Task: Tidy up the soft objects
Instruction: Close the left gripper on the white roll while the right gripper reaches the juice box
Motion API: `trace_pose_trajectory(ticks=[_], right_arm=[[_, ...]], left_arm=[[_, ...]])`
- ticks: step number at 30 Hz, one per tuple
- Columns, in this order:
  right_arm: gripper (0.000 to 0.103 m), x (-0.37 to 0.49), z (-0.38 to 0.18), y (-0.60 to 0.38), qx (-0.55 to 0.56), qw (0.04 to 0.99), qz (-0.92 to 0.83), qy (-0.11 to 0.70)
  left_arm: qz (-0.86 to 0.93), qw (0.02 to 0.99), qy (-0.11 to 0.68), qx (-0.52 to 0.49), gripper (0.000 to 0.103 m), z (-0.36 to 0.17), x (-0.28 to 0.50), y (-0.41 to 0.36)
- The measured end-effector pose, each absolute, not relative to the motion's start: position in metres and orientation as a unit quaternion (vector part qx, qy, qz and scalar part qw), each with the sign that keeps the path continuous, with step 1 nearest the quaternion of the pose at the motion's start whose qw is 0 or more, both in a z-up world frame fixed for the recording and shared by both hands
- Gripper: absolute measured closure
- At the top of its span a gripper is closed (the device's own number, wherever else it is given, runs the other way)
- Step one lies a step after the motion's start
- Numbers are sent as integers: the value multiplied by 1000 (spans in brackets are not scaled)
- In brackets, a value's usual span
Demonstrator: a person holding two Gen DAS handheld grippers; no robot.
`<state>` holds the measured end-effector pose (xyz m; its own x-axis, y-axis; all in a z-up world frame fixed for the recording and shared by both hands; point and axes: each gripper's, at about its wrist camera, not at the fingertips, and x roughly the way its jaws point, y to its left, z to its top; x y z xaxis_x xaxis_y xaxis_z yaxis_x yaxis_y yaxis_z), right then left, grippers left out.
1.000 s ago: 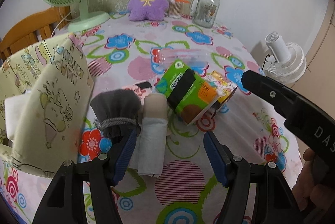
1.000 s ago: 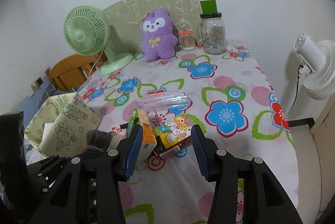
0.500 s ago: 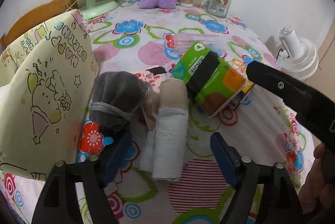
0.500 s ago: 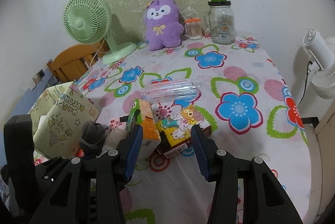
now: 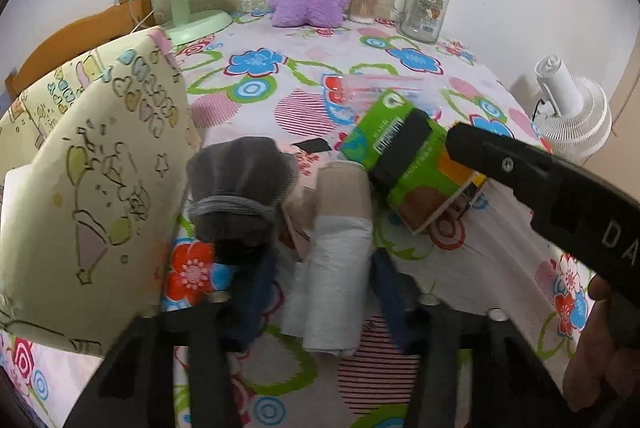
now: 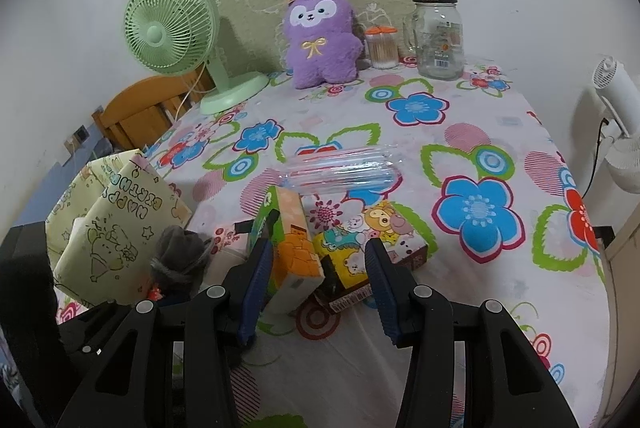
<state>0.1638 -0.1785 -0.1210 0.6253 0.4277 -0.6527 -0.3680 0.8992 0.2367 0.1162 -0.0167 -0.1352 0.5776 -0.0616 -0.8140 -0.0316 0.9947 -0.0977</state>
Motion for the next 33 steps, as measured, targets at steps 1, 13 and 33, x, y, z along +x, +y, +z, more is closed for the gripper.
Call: trace_pose_trajectory(ticks=[1, 13, 33], right_arm=[[51, 164, -121, -177, 40, 900, 222, 372], [51, 166, -124, -159, 28, 893, 238, 381], [68, 171, -137, -146, 2, 886, 236, 400]], left_arm=[[-11, 886, 460, -55, 65, -135, 117, -15], [-28, 888, 456, -56, 80, -130, 114, -13], [-38, 882, 462, -83, 81, -130, 117, -8]])
